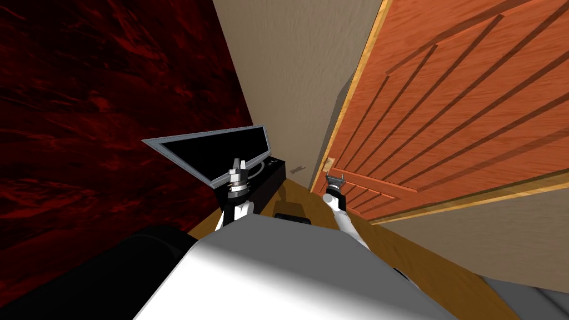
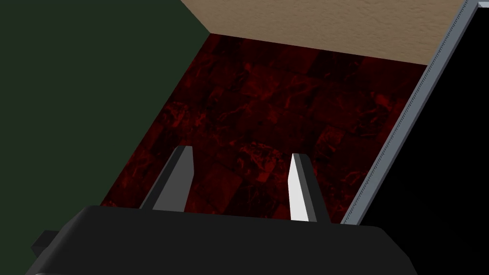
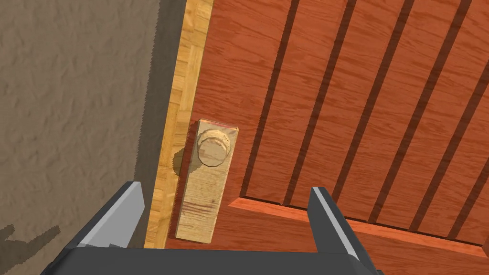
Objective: Pull the door open
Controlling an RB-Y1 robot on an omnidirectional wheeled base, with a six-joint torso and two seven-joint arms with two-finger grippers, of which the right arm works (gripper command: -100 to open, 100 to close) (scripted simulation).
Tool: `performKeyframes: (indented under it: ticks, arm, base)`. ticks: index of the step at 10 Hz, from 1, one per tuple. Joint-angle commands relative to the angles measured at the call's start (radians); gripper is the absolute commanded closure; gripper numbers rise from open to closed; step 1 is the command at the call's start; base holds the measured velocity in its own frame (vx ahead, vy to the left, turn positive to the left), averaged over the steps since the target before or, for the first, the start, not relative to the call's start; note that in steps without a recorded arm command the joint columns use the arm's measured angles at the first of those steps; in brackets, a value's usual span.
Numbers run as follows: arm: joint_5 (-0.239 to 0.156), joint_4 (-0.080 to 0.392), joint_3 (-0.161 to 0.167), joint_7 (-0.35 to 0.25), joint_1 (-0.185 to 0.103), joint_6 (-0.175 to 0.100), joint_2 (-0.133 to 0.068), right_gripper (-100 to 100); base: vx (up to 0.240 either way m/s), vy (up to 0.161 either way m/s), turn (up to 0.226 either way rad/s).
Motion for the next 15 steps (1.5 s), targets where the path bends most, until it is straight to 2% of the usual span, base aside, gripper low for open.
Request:
performKeyframes:
  ticks: [1, 11, 12, 13, 15]
  arm:
    - [-0.04, 0.039, 0.003, -0.017, -0.02, 0.002, -0.006, -100]
    - [-0.232, 0.232, 0.019, -0.103, -0.121, 0.008, -0.037, -100]
    - [-0.22, 0.218, 0.016, -0.097, -0.115, 0.009, -0.037, -100]
    - [-0.223, 0.224, 0.013, -0.124, -0.104, 0.013, -0.062, -100]
    - [-0.224, 0.226, 0.01, -0.145, -0.094, 0.014, -0.081, -100]
  base:
    - [0.081, -0.047, 0.064]
    - [0.074, -0.044, 0.056]
    - [0.03, -0.025, 0.018]
    - [0.148, -0.022, 0.064]
    - [0.186, -0.035, 0.052]
